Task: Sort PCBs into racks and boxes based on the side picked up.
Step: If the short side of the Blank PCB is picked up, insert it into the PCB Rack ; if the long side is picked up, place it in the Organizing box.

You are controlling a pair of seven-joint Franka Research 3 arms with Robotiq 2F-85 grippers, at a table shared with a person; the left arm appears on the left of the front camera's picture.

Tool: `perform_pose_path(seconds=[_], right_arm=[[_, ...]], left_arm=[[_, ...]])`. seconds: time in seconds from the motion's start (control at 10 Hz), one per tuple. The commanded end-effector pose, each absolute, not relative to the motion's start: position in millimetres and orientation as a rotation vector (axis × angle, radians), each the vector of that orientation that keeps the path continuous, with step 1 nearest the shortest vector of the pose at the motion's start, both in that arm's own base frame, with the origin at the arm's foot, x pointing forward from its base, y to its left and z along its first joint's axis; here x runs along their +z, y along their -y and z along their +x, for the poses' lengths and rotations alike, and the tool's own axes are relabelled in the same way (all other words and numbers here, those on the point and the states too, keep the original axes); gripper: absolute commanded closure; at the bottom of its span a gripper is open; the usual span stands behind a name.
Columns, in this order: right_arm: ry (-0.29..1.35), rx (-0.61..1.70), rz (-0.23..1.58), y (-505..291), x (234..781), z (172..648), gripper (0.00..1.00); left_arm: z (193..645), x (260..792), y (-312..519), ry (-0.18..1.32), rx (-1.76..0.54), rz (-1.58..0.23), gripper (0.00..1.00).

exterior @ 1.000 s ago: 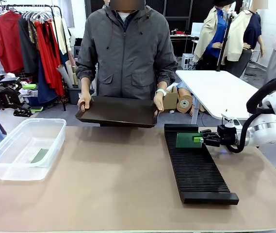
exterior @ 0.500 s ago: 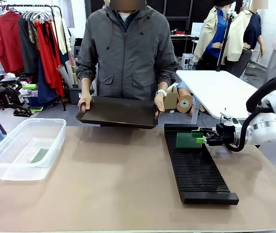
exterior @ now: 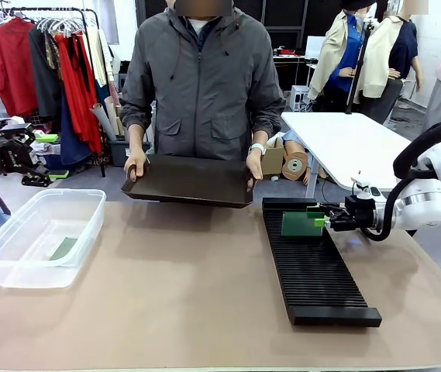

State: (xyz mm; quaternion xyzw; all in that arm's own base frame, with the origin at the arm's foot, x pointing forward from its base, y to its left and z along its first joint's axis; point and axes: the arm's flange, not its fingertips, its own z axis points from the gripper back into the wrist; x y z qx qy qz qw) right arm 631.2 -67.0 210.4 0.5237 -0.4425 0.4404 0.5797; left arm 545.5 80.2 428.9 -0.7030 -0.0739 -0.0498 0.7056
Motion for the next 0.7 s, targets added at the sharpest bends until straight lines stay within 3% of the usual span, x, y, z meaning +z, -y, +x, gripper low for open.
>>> perform_pose_path(seconds=[0.0, 0.6], right_arm=[[1.042, 1.037, 1.232, 66.3, 211.7, 630.7, 0.0], [1.042, 1.037, 1.232, 66.3, 211.7, 630.7, 0.0]], left_arm=[[542.6, 431.2, -80.4, 0.16, -0.109, -1.551, 0.0], [542.6, 431.2, -80.4, 0.16, -0.109, -1.551, 0.0]])
